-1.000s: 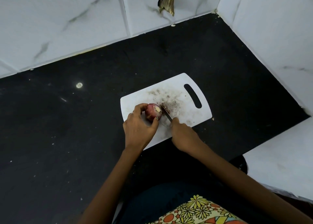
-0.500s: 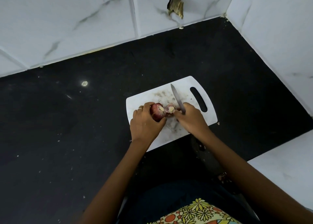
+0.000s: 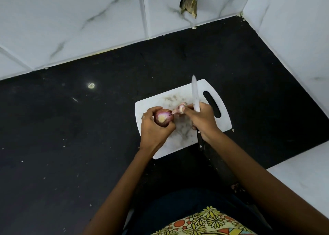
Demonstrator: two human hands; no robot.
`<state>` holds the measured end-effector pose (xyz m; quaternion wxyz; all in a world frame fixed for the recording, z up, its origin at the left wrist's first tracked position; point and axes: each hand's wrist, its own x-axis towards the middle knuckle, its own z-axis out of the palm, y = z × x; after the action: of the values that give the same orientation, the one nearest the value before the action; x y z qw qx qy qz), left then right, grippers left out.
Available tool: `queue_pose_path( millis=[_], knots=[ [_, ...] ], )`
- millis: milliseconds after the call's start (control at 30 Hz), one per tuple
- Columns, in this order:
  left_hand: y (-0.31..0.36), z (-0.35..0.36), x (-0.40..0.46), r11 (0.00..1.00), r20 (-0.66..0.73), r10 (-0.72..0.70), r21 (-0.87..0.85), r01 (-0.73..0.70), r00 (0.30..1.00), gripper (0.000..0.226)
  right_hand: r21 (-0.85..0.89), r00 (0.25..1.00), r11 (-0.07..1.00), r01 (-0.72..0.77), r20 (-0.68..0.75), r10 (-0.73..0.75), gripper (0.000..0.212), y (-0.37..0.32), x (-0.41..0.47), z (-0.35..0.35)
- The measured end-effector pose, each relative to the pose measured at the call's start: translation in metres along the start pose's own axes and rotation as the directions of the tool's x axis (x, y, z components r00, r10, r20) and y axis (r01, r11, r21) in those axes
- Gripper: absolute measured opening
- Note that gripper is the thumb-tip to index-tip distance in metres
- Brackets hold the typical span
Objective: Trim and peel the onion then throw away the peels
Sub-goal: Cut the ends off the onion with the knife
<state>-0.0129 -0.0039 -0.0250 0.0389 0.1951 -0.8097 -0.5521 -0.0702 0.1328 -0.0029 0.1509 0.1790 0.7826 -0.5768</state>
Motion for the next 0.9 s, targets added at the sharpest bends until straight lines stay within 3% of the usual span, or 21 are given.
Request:
queue_pose_path(
  millis=[133,233,333,467,667,900],
  knots=[
    [0.003,0.001,-0.002,0.998,0.007,-0.011,-0.060,0.011,1.000,0.055,-0.125,0.976,0.983,0.138,-0.151,-0.156,0.013,0.004,0.002,-0.002],
    [0.006,0.001,-0.003,0.993,0.013,-0.010,-0.117,0.011,1.000,0.056,-0.211,0.958,0.965,0.157,-0.204,-0.201,0.014,0.006,0.004,-0.007],
    [0.008,0.000,-0.003,0.985,0.039,0.005,-0.171,0.002,0.999,0.057,-0.263,0.968,0.949,0.173,-0.131,-0.212,0.017,0.005,0.005,-0.011],
    [0.007,0.003,-0.002,0.978,0.074,0.023,-0.206,-0.007,0.997,0.058,-0.189,0.984,0.970,0.151,-0.061,-0.165,0.027,-0.004,-0.007,-0.006],
    [0.007,0.006,-0.001,0.964,0.123,0.043,-0.267,-0.008,0.992,0.061,0.026,0.959,0.998,-0.065,0.279,0.055,0.014,-0.017,-0.023,-0.002],
    [0.000,0.000,0.000,0.989,0.339,0.059,-0.150,-0.008,0.939,0.083,0.101,0.980,0.991,-0.092,0.186,0.072,0.033,-0.009,-0.023,0.008]
  ],
)
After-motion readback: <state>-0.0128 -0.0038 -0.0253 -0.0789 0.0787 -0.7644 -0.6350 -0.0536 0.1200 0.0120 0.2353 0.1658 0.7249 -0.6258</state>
